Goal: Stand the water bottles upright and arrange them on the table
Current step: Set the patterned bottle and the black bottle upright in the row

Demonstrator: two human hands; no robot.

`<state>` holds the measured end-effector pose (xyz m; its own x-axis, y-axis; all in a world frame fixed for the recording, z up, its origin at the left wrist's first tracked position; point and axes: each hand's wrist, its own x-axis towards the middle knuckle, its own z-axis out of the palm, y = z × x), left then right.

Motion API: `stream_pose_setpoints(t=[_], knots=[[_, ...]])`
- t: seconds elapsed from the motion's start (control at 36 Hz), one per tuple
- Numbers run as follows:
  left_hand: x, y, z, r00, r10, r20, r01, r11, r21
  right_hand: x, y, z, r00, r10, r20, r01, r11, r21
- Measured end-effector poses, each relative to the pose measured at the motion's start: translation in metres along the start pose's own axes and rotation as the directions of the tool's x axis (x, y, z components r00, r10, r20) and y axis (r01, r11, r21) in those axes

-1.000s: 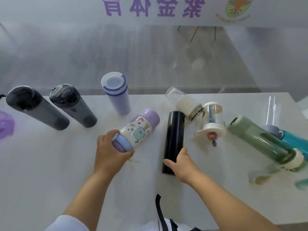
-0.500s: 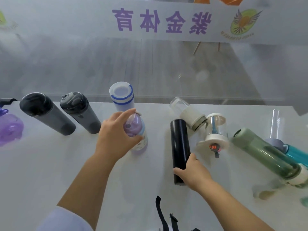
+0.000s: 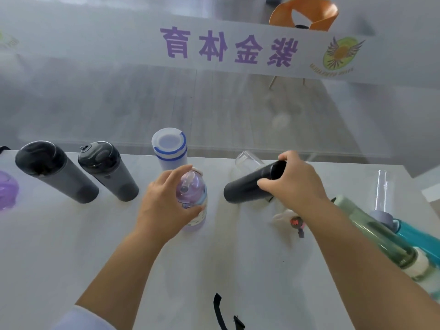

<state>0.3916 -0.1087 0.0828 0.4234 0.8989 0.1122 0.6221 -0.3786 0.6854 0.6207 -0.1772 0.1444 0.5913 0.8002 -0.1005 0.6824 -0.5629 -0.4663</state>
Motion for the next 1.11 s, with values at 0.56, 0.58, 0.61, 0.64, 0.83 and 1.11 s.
stream_pose_setpoints(t=[0.56,0.58,0.61,0.64,0.83,1.11], knots=[[-0.004,-0.007,0.003,0.998,0.064,-0.025,-0.065,0.997,-0.031,0.03,-0.006,0.007,0.883,-0.401,0.243,0.412,0.911,0.005],[-0.005,-0.007,0.003,0.997,0.065,-0.029,-0.065,0.997,-0.031,0.03,-0.005,0.007,0.881,-0.406,0.241,0.417,0.909,0.004],[-0.005,-0.006,0.003,0.998,0.061,-0.031,-0.062,0.998,-0.029,0.029,-0.005,0.007,0.88,-0.411,0.24,0.423,0.906,-0.001],[-0.005,-0.006,0.003,0.998,0.057,-0.03,-0.058,0.998,-0.027,0.029,-0.005,0.007,0.879,-0.411,0.241,0.426,0.905,-0.007],[-0.005,0.002,-0.005,0.999,0.047,0.024,-0.048,0.998,0.051,0.028,-0.011,-0.001,0.881,-0.381,0.28,0.415,0.907,-0.073],[-0.021,0.029,-0.04,0.959,0.264,-0.102,-0.237,0.946,0.221,-0.006,-0.001,-0.031,0.876,-0.463,-0.135,0.46,0.886,-0.057]])
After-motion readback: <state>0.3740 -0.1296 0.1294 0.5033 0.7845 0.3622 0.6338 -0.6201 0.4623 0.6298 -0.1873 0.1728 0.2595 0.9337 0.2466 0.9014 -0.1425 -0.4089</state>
